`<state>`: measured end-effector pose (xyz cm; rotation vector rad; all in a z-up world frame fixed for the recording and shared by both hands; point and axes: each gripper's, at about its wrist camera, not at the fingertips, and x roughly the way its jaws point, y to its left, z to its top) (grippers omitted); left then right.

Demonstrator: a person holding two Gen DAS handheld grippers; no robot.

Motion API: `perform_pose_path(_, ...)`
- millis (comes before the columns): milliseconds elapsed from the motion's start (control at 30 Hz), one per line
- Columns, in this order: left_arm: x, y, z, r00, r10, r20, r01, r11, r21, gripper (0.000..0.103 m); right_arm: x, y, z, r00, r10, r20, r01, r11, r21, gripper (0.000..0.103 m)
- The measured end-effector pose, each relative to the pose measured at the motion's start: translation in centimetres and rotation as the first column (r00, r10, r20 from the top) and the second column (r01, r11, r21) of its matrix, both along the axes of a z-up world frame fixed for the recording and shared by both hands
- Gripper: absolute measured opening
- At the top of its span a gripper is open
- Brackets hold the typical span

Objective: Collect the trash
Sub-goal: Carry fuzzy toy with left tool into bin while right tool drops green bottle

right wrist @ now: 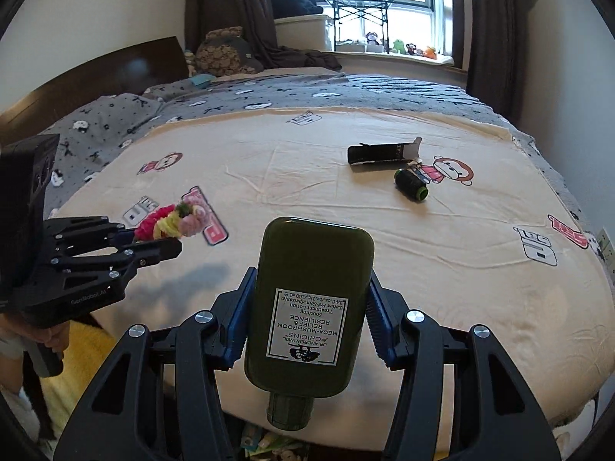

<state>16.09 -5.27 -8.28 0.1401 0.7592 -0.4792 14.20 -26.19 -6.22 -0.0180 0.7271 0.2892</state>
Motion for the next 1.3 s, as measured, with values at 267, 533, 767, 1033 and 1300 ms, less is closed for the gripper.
perform_pose_path(267, -7.9, 0.1, -2.2, 0.998, -0.052, -0.031, 0.052, 0.999, -0.015, 0.020, -7.1, -0.5, -2.5, 1.000, 0.005, -0.028, -0.004, 0.999, 0.046, 0.054)
perform_pose_path(533, -12.3, 0.0, -6.6, 0.989, -0.087, -0.117, 0.085, 0.996, -0.023, 0.020, -10.8, 0.4, -7.7, 0.990, -0.002, -0.140, 0.013, 0.997, 0.072, 0.054)
perform_pose_path(767, -12.8, -0.7, -14.3, 0.941, -0.109, -0.319, 0.119, 0.993, 0.011, 0.020, -11.4, 1.0, -13.1, 0.964, -0.036, -0.265, 0.055, 0.996, 0.063, 0.054)
perform_pose_path(1033, -11.3, -1.1, -20.8, 0.869, -0.084, -0.488, 0.107, 0.994, 0.020, 0.020, -10.5, 1.8, -18.5, 0.916, -0.064, -0.396, 0.100, 0.992, 0.072, 0.054)
perform_pose_path(1300, -11.0, -1.0, -25.0, 0.802, -0.053, -0.595, 0.085, 0.996, 0.025, 0.021, -10.1, 3.1, -22.2, 0.861, -0.054, -0.505, 0.094, 0.994, 0.053, 0.054)
